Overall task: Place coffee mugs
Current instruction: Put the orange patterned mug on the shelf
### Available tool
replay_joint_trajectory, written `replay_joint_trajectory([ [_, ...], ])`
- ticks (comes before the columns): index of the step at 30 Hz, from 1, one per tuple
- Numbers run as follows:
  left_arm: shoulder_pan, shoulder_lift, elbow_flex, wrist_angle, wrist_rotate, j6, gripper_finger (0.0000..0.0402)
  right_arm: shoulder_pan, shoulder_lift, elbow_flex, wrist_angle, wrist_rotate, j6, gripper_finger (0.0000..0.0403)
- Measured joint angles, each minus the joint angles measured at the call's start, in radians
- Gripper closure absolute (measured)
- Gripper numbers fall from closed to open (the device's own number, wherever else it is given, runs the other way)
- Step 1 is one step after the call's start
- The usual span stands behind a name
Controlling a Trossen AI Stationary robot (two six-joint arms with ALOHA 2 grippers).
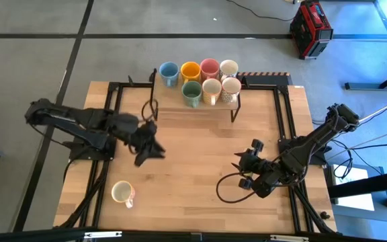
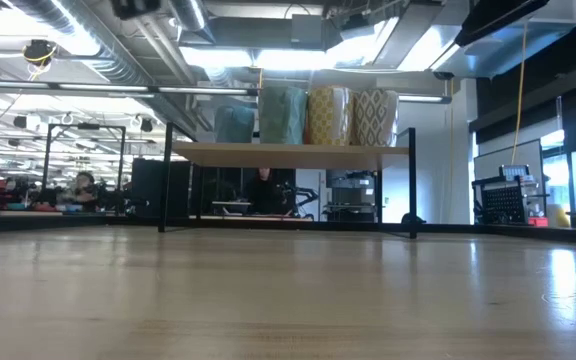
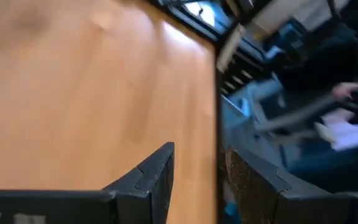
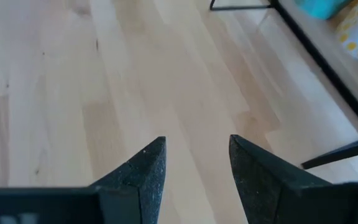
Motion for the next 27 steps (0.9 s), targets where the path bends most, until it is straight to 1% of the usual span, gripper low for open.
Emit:
replay_joint_trajectory([
  [2, -0.061, 0.000, 0.000, -0.010, -0.006, -0.059, 0.0262, 0.000, 0.000, 0.000, 0.001, -0.024, 0.000, 0.0237],
  [6, -0.182, 0.000, 0.000, -0.037, -0.074, -0.174, 0.0262, 0.000, 0.000, 0.000, 0.018, -0.067, -0.002, 0.0237],
  [10, -0.286, 0.001, 0.000, -0.045, -0.107, -0.265, 0.0262, 0.000, 0.000, 0.000, 0.103, -0.137, -0.031, 0.0237],
  [14, -0.372, 0.001, 0.000, -0.057, -0.147, -0.306, 0.0262, 0.000, 0.012, 0.000, 0.320, -0.261, -0.131, 0.0237],
  [19, -0.458, 0.001, 0.000, -0.074, -0.190, -0.312, 0.0262, 0.000, 0.092, 0.006, 0.615, -0.339, -0.214, 0.0237],
  [21, -0.497, 0.001, 0.000, -0.084, -0.192, -0.313, 0.0262, 0.000, 0.152, 0.047, 0.682, -0.352, -0.239, 0.0237],
  [22, -0.518, 0.001, 0.000, -0.094, -0.193, -0.316, 0.0262, -0.001, 0.186, 0.084, 0.684, -0.350, -0.250, 0.0237],
  [25, -0.582, 0.000, 0.000, -0.108, -0.208, -0.324, 0.0262, -0.002, 0.301, 0.245, 0.640, -0.302, -0.298, 0.0237],
  [27, -0.624, -0.008, 0.000, -0.123, -0.231, -0.324, 0.0262, -0.014, 0.383, 0.367, 0.563, -0.285, -0.333, 0.0237],
])
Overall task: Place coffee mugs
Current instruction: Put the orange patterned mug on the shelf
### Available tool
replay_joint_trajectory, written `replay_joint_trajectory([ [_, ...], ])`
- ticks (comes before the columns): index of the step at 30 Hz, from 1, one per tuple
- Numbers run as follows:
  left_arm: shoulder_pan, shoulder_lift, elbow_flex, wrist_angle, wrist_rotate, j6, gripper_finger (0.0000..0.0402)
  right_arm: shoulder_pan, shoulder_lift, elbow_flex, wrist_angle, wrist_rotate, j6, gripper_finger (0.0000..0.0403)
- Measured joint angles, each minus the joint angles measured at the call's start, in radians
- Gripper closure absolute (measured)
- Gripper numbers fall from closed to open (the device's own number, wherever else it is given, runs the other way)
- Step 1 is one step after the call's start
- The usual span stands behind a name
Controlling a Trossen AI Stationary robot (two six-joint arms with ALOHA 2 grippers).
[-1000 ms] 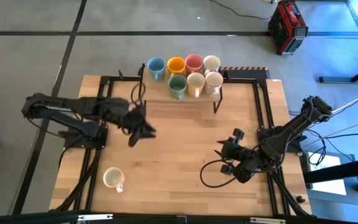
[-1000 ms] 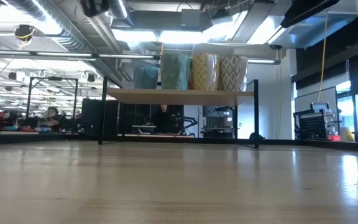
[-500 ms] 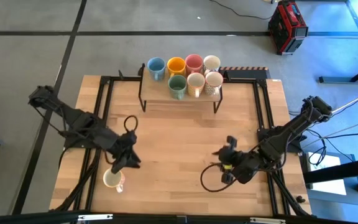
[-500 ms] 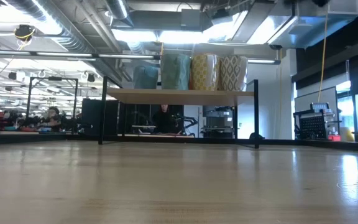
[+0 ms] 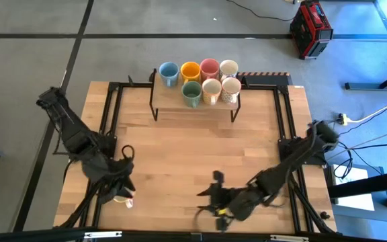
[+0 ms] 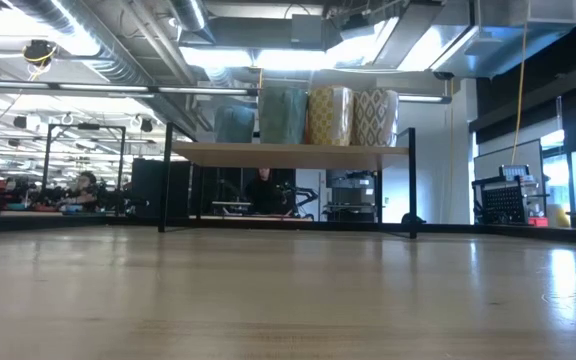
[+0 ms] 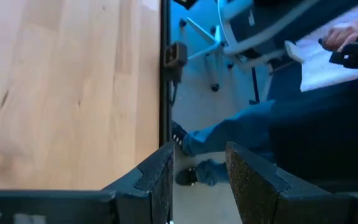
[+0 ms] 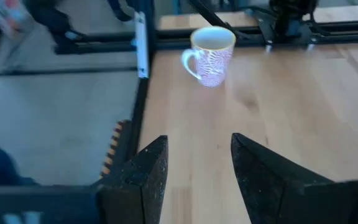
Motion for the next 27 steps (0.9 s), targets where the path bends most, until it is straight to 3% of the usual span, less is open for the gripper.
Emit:
replay_joint_trajectory([
  [4, -0.065, -0.023, 0.000, -0.030, -0.059, 0.020, 0.0262, -0.037, 0.167, 0.220, -0.113, 0.000, -0.006, 0.0237],
  [10, -0.138, -0.054, 0.000, -0.083, -0.111, 0.018, 0.0262, -0.083, 0.357, 0.426, -0.061, -0.093, 0.039, 0.0237],
  [16, -0.176, -0.076, 0.000, -0.098, -0.126, 0.016, 0.0262, -0.122, 0.474, 0.466, 0.193, -0.119, 0.040, 0.0237],
  [20, -0.182, -0.078, -0.001, -0.109, -0.159, 0.016, 0.0262, -0.137, 0.556, 0.465, 0.280, -0.079, 0.038, 0.0237],
  [27, -0.189, -0.056, -0.001, -0.104, -0.174, -0.002, 0.0262, -0.128, 0.607, 0.474, 0.283, -0.065, 0.051, 0.0237],
])
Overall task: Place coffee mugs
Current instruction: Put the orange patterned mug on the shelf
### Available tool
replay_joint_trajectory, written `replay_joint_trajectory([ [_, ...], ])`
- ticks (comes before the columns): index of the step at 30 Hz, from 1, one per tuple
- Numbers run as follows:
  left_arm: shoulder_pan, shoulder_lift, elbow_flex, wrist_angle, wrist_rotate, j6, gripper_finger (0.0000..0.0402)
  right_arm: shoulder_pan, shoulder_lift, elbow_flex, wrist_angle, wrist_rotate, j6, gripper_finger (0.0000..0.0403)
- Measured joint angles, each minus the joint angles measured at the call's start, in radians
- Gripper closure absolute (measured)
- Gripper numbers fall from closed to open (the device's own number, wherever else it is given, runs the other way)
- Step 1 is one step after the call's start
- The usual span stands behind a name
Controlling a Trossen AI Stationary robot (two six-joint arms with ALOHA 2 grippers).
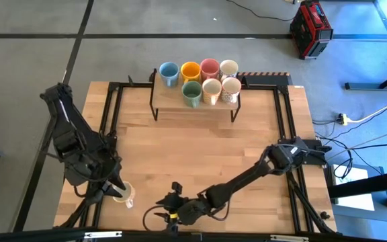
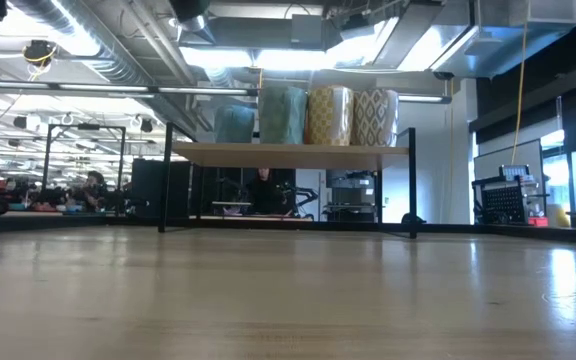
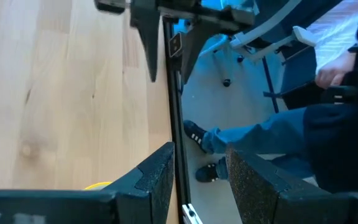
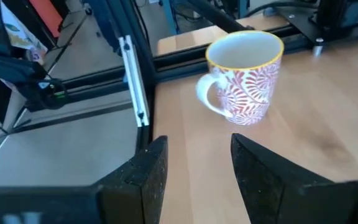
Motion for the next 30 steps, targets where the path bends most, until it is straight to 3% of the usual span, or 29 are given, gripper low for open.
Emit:
replay_joint_trajectory([
  [7, -0.043, 0.133, 0.000, 0.028, 0.045, -0.116, 0.0262, 0.027, -0.036, 0.002, -0.079, -0.009, 0.017, 0.0237],
  [12, -0.083, 0.233, 0.000, 0.021, 0.082, -0.343, 0.0262, 0.058, -0.060, 0.001, -0.278, -0.020, 0.053, 0.0237],
  [15, -0.110, 0.288, 0.000, 0.021, 0.124, -0.388, 0.0262, 0.070, -0.071, 0.002, -0.395, -0.046, 0.054, 0.0237],
  [18, -0.121, 0.328, 0.000, 0.005, 0.162, -0.376, 0.0262, 0.081, -0.082, 0.002, -0.506, -0.078, 0.054, 0.0237],
  [21, -0.127, 0.360, 0.000, -0.059, 0.138, -0.319, 0.0262, 0.084, -0.095, 0.001, -0.585, -0.085, 0.046, 0.0237],
  [26, -0.125, 0.409, 0.000, -0.140, 0.090, -0.194, 0.0262, 0.083, -0.110, 0.002, -0.617, -0.101, -0.032, 0.0237],
  [30, -0.115, 0.446, 0.000, -0.183, 0.114, -0.158, 0.0262, 0.083, -0.115, 0.002, -0.647, -0.115, -0.034, 0.0237],
])
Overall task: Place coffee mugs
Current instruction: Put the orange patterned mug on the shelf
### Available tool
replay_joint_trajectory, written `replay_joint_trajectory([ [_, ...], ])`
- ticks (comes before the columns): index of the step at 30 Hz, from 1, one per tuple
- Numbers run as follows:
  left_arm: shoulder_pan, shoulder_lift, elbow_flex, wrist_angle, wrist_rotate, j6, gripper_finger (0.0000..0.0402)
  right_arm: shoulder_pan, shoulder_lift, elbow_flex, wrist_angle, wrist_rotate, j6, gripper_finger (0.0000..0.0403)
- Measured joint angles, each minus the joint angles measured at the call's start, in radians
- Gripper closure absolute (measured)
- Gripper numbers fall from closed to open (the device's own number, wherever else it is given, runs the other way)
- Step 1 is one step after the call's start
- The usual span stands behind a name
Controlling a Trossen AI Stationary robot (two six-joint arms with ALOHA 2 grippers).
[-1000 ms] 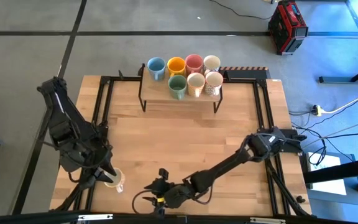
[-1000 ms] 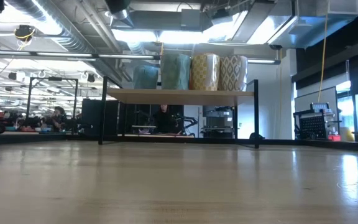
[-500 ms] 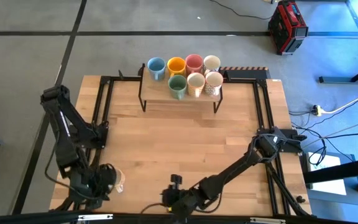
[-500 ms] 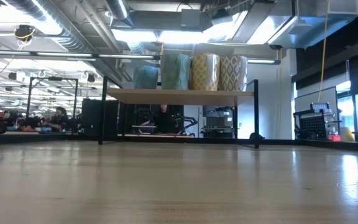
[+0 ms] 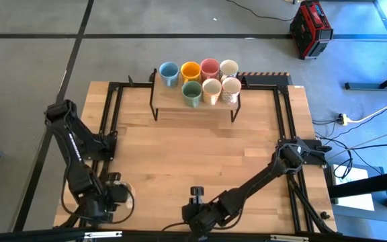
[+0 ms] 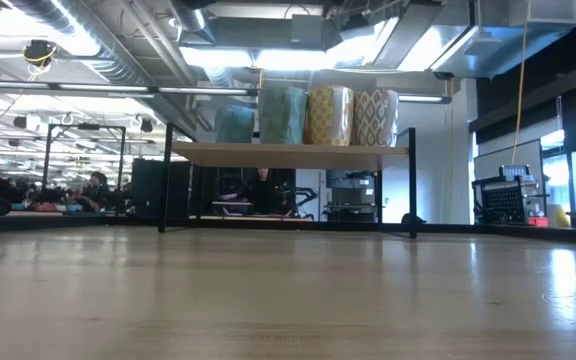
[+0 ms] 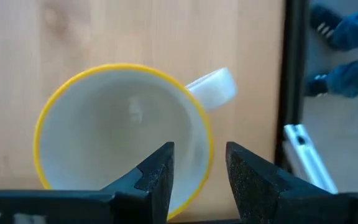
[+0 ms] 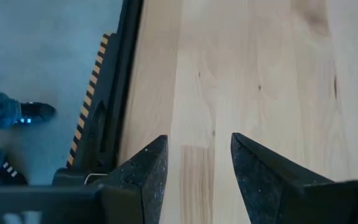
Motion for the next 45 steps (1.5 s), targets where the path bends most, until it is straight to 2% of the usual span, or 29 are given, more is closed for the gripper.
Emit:
replay_joint_trajectory([
  [4, 0.000, 0.028, 0.000, -0.008, 0.019, 0.039, 0.0262, 0.001, -0.001, 0.000, 0.009, 0.009, 0.032, 0.0237],
  [8, 0.005, 0.065, 0.000, -0.008, 0.021, 0.160, 0.0275, 0.001, -0.001, 0.000, 0.011, 0.038, 0.109, 0.0237],
  [14, 0.059, 0.111, 0.000, -0.001, 0.023, 0.345, 0.0344, 0.001, -0.001, 0.000, 0.064, 0.164, 0.239, 0.0237],
  [17, 0.096, 0.112, 0.000, 0.007, -0.032, 0.438, 0.0384, 0.007, 0.004, 0.000, 0.118, 0.242, 0.296, 0.0237],
  [20, 0.148, 0.112, 0.000, 0.014, -0.083, 0.534, 0.0383, 0.020, 0.030, 0.000, 0.169, 0.360, 0.340, 0.0237],
  [23, 0.211, 0.112, -0.001, 0.051, -0.084, 0.662, 0.0383, 0.028, 0.070, 0.000, 0.210, 0.439, 0.375, 0.0237],
  [28, 0.330, 0.112, 0.000, 0.072, -0.082, 0.885, 0.0383, 0.026, 0.116, 0.000, 0.275, 0.460, 0.400, 0.0237],
  [33, 0.461, 0.112, 0.000, 0.101, -0.016, 1.101, 0.0383, 0.026, 0.126, -0.001, 0.298, 0.533, 0.426, 0.0237],
  [39, 0.578, 0.112, 0.000, 0.122, 0.042, 1.282, 0.0383, 0.025, 0.126, -0.001, 0.296, 0.525, 0.428, 0.0237],
  [42, 0.615, 0.112, -0.003, 0.121, 0.090, 1.321, 0.0383, 0.024, 0.126, -0.001, 0.297, 0.507, 0.424, 0.0237],
  [45, 0.637, 0.112, -0.013, 0.121, 0.092, 1.339, 0.0383, 0.026, 0.126, -0.001, 0.296, 0.484, 0.427, 0.0237],
])
